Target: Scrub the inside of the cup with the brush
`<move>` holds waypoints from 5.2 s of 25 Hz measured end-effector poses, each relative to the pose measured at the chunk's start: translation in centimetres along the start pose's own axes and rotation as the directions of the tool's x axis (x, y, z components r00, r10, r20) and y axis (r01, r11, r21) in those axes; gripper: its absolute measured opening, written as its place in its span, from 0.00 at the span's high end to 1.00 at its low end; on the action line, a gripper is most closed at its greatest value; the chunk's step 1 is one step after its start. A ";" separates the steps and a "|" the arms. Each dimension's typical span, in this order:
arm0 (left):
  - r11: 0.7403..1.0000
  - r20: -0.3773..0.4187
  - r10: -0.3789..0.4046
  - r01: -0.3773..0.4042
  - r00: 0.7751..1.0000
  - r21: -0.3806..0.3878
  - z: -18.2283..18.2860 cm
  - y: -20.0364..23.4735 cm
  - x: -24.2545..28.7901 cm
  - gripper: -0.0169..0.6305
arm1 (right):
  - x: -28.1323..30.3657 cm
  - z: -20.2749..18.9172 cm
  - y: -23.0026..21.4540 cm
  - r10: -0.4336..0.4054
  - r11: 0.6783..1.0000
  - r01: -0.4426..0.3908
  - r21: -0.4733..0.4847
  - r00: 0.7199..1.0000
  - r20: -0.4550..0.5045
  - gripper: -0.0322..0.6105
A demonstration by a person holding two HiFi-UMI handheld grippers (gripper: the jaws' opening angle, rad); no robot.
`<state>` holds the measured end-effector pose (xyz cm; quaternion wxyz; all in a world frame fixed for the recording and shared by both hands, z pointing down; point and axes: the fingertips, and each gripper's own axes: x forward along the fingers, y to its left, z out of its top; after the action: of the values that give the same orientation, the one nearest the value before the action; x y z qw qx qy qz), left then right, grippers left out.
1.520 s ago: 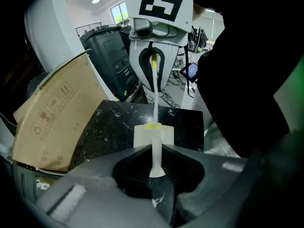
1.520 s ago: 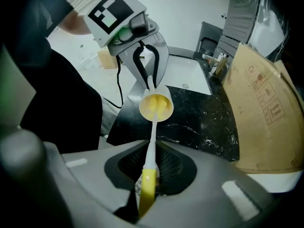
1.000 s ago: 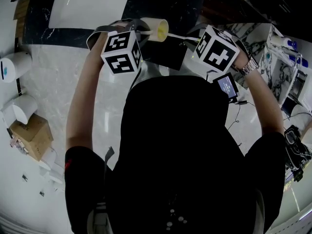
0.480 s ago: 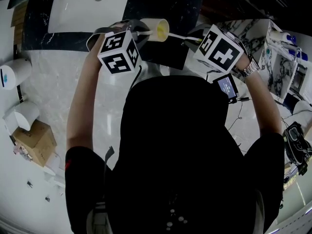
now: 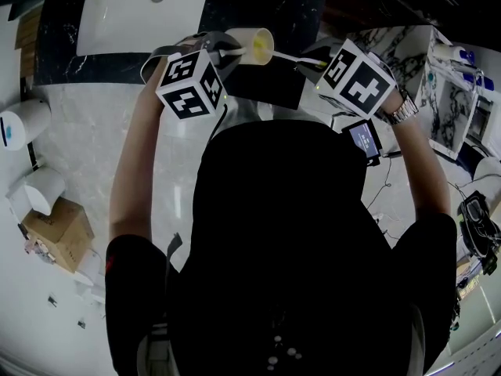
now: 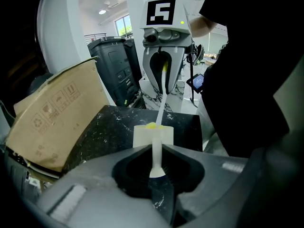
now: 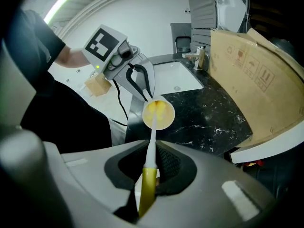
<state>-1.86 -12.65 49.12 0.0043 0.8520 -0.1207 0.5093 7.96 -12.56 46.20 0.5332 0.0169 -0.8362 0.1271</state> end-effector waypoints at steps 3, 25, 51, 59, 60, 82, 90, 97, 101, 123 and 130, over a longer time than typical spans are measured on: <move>1.000 0.016 0.004 -0.003 1.000 -0.007 -0.2 0.0 -0.1 0.91 | 0.1 0.0 0.3 -0.003 1.000 0.002 0.017 1.000 0.009 0.89; 0.994 0.113 0.088 -0.080 0.990 -0.072 -1.2 -0.3 -0.7 0.91 | -1.1 0.0 1.1 -0.047 0.998 0.047 0.037 0.999 0.016 0.89; 0.919 0.321 0.261 -0.132 0.910 -0.370 -3.4 -0.1 -1.3 0.91 | -3.7 0.5 1.3 -0.086 0.993 0.080 0.089 0.994 0.072 0.89; 0.894 0.382 0.312 -0.133 0.870 -0.428 -2.8 0.1 -0.8 0.91 | -4.7 0.7 0.6 -0.117 0.982 0.094 0.165 0.984 0.132 0.89; 0.890 0.386 0.317 -0.131 0.867 -0.437 -2.7 0.1 -0.7 0.91 | -4.8 0.6 0.5 -0.123 0.980 0.097 0.174 0.982 0.142 0.89; 0.832 0.397 0.423 -0.175 0.815 -0.527 -0.3 2.4 2.4 0.91 | -7.1 -0.6 -3.1 -0.424 0.829 0.229 0.510 0.853 0.305 0.89; 0.816 0.398 0.443 -0.177 0.804 -0.550 0.1 2.9 3.2 0.90 | -6.5 -1.0 -3.1 -0.477 0.786 0.238 0.570 0.820 0.316 0.89; 0.797 0.393 0.464 -0.180 0.794 -0.576 0.0 2.4 3.7 0.90 | -5.8 -0.8 -2.9 -0.466 0.785 0.215 0.581 0.824 0.324 0.89; 0.795 0.394 0.466 -0.178 0.793 -0.580 -0.2 2.4 3.8 0.90 | -5.2 -0.2 -2.6 -0.463 0.783 0.204 0.588 0.822 0.331 0.89; 0.744 0.450 0.450 -0.045 0.771 -0.667 -2.9 0.1 -0.2 0.72 | -4.1 0.7 -0.8 -0.525 0.718 0.198 0.667 0.783 0.334 0.89; 0.709 0.461 0.521 -0.062 0.718 -0.703 -2.6 1.4 -4.6 0.81 | -3.0 2.0 0.5 -0.542 0.709 0.192 0.679 0.765 0.349 0.89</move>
<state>-6.50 -12.70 46.21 0.1687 0.8827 -0.4239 0.1129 7.39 -12.82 42.58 0.2635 0.3941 -0.8398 0.2644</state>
